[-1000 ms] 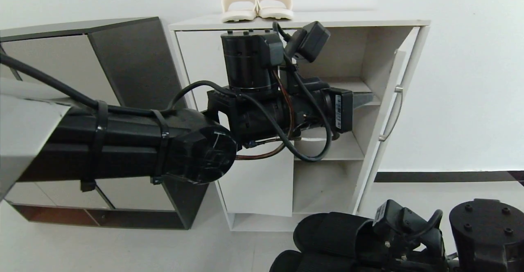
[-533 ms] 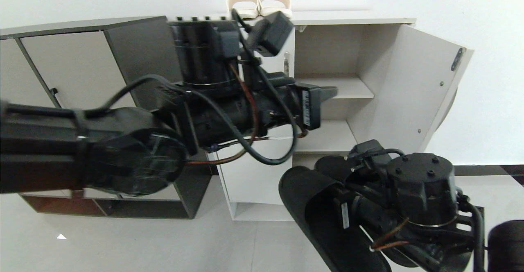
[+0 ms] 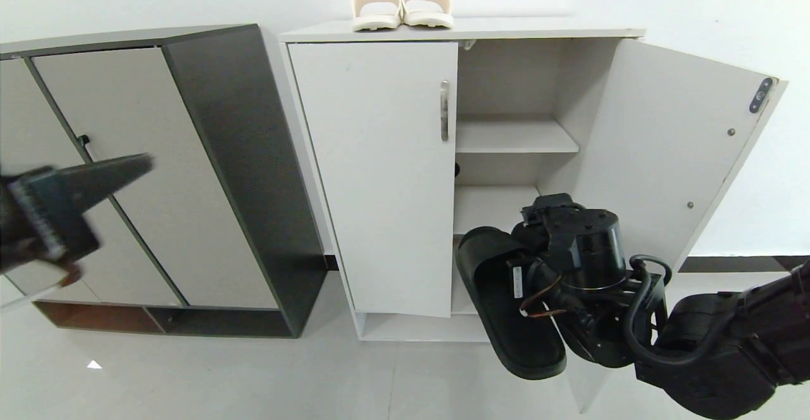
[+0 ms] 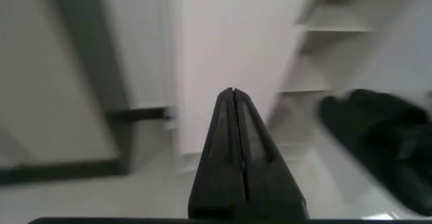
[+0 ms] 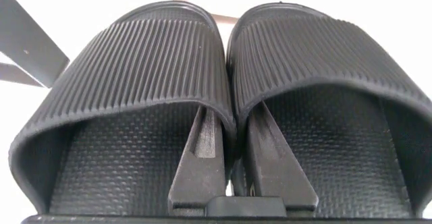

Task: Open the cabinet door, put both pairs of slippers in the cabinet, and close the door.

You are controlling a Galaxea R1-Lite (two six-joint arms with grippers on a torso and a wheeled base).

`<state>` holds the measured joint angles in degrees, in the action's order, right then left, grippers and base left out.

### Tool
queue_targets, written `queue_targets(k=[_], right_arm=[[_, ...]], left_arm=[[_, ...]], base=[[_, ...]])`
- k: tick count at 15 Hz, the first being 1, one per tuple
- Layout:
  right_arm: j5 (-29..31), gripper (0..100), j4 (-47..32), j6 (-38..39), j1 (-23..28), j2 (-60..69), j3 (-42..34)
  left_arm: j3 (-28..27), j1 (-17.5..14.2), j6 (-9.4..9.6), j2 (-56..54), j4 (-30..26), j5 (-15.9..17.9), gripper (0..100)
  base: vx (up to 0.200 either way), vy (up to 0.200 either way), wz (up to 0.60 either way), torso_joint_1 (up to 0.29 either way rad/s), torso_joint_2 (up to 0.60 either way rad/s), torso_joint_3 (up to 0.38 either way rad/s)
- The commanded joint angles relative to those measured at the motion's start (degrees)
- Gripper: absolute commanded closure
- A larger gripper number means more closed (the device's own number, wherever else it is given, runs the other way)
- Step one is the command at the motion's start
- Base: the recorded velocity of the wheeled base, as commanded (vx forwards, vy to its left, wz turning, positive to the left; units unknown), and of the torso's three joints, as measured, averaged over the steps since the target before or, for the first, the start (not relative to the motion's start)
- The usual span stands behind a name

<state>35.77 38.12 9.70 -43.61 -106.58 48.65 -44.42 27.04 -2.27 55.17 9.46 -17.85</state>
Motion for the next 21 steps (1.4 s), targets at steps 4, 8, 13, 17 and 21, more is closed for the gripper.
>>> queue_targets(k=[4,8,13,17,21], right_arm=[[0.1,100,0.1,-0.2,-0.1,-0.6,-0.9],[-0.1,100,1.4,-0.3,-1.0,-0.6,-2.8],[-0.5,100,3.7,-0.4,-1.3,-2.1,-3.6],[-0.3,100,5.4,-0.5,-1.7,-2.4,-3.4],[2.7,100,5.4,0.1,-1.7,-4.8,2.1]], left_arm=[[32.1,-27.4,0.86,-47.0,-11.6,-9.7,100],[42.5,-30.0,1.39,-51.0,-7.2,-8.3,100],[44.4,-27.0,3.67,-55.1,-8.3,17.4,100],[44.4,-27.0,4.29,-55.1,-9.5,20.1,100],[44.4,-27.0,2.71,-55.1,-9.5,19.9,100]], base=[[0.000,0.000,0.00,0.000,0.00,0.000],[0.000,0.000,0.00,0.000,0.00,0.000],[0.000,0.000,0.00,0.000,0.00,0.000],[0.000,0.000,0.00,0.000,0.00,0.000],[0.000,0.000,0.00,0.000,0.00,0.000]])
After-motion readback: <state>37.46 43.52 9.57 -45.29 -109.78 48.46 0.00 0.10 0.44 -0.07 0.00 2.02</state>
